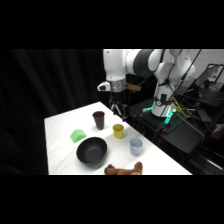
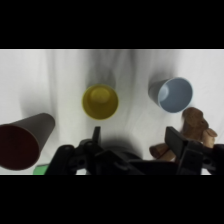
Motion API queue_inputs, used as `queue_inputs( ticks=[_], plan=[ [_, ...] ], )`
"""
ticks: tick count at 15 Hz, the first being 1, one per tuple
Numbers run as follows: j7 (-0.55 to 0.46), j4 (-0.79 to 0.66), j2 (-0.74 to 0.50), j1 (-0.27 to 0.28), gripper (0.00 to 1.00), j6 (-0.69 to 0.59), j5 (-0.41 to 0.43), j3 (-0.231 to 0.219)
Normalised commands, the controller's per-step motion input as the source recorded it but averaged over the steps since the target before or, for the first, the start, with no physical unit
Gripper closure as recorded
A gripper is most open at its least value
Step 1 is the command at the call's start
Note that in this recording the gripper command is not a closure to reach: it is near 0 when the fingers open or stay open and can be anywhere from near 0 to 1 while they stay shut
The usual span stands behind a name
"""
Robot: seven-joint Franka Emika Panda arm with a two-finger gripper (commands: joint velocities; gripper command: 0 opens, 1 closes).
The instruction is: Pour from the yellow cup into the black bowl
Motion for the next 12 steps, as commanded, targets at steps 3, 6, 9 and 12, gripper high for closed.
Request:
queue_inputs(
  ticks=[3, 6, 9, 12],
  plan=[
    [-0.16, -0.35, -0.11, 0.074, 0.0, 0.55, 0.236, 0.048],
    [-0.11, -0.24, 0.1, 0.009, 0.0, 0.66, 0.076, 0.016],
    [-0.11, -0.06, 0.27, -0.032, 0.0, 0.52, 0.034, -0.005],
    [-0.1, 0.07, 0.31, -0.072, 0.0, 0.35, 0.017, -0.005]
  ],
)
